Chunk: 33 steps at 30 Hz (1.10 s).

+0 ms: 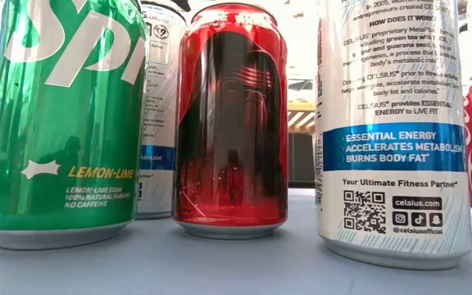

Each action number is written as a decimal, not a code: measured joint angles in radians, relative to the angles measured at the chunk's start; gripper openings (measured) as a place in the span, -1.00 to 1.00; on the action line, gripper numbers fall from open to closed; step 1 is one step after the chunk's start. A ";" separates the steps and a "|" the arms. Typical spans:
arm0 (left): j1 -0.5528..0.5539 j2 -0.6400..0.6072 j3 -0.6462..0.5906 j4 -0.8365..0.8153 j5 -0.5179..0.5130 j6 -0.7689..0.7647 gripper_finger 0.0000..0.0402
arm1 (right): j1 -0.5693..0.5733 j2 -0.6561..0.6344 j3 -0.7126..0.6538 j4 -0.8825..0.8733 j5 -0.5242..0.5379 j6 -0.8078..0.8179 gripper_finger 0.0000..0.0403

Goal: Place canned beverage on shelf
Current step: Put the left green soda can on the shelf aligned with the other green soda can, then put the green soda can on the shelf aligned with the other green soda can

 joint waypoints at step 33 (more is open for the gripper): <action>0.000 0.000 0.000 -0.004 0.000 -0.010 0.71 | 0.043 -0.033 0.068 -0.313 0.161 0.136 0.39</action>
